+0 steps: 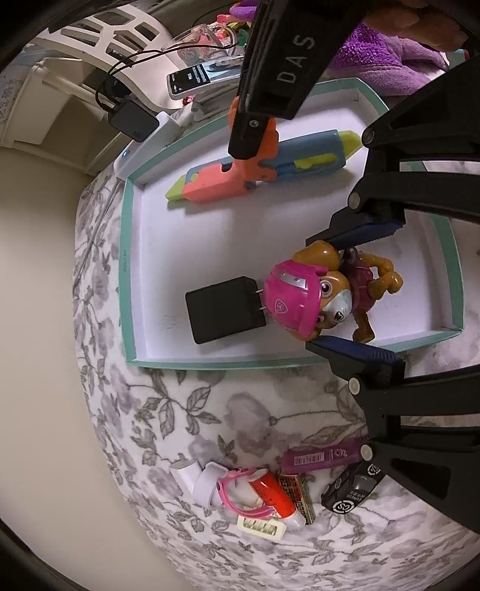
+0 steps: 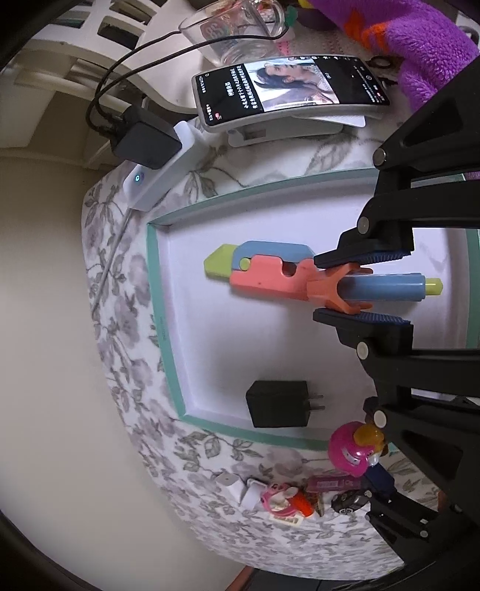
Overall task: Organize rigid objects
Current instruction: 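Open the left tool to place the figure while the right tool releases the knife in the tray, then withdraw both open tools from the tray back toward the remaining pile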
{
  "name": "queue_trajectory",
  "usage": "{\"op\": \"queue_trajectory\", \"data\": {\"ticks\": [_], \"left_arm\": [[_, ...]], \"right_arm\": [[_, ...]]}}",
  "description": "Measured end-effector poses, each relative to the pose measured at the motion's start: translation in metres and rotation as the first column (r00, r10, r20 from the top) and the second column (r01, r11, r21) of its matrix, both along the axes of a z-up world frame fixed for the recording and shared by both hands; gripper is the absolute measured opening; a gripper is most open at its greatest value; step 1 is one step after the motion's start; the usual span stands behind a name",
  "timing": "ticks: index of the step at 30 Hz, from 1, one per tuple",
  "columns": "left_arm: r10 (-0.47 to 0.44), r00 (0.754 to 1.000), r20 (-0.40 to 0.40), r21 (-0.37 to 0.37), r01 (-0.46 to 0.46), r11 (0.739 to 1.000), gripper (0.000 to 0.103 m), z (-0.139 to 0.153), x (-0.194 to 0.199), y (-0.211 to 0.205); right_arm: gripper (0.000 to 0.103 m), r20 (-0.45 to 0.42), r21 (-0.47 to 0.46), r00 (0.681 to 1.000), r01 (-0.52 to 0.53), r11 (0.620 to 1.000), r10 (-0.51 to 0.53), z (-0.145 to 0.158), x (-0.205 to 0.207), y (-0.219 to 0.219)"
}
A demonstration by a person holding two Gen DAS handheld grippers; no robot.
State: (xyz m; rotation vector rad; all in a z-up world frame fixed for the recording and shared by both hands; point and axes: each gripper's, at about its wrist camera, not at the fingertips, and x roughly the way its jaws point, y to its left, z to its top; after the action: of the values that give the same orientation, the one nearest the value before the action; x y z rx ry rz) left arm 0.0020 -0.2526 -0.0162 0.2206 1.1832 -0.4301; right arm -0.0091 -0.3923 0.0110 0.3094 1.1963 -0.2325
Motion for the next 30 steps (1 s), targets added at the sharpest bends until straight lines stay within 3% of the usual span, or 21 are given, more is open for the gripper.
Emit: {"op": "queue_trajectory", "data": {"ticks": [13,15,17,19,27,28,30], "left_arm": [[0.044,0.998,-0.050,-0.006,-0.045,0.999,0.049,-0.012,0.009,0.007],[0.048,0.998,-0.047,-0.015,-0.049,0.999,0.053,-0.010,0.009,0.008],[0.047,0.997,-0.055,-0.037,-0.049,0.998,0.058,-0.007,0.010,0.009],[0.053,0.997,-0.053,-0.046,-0.055,0.997,0.059,-0.002,0.010,0.010],[0.100,0.995,0.014,-0.081,-0.099,0.992,0.060,0.027,0.014,0.024],[0.109,0.994,0.022,-0.085,-0.107,0.991,0.061,0.030,0.015,0.027],[0.130,0.991,0.036,-0.092,-0.126,0.988,0.083,0.035,0.018,0.032]], "right_arm": [[0.024,-0.020,-0.031,1.000,-0.004,1.000,0.004,0.003,0.002,0.001],[0.027,-0.015,-0.035,1.000,-0.001,0.999,0.001,0.006,0.001,0.000],[0.039,-0.005,-0.039,1.000,0.005,0.999,-0.005,0.010,0.001,-0.001],[0.045,0.008,-0.039,1.000,0.014,0.999,-0.014,0.015,-0.001,-0.002],[0.045,0.059,-0.047,0.998,0.017,0.999,-0.014,0.034,-0.003,0.000],[0.048,0.062,-0.048,0.998,0.017,0.999,-0.014,0.034,-0.003,0.000],[0.059,0.067,-0.052,0.998,0.019,0.998,-0.015,0.035,-0.003,0.002]]}}
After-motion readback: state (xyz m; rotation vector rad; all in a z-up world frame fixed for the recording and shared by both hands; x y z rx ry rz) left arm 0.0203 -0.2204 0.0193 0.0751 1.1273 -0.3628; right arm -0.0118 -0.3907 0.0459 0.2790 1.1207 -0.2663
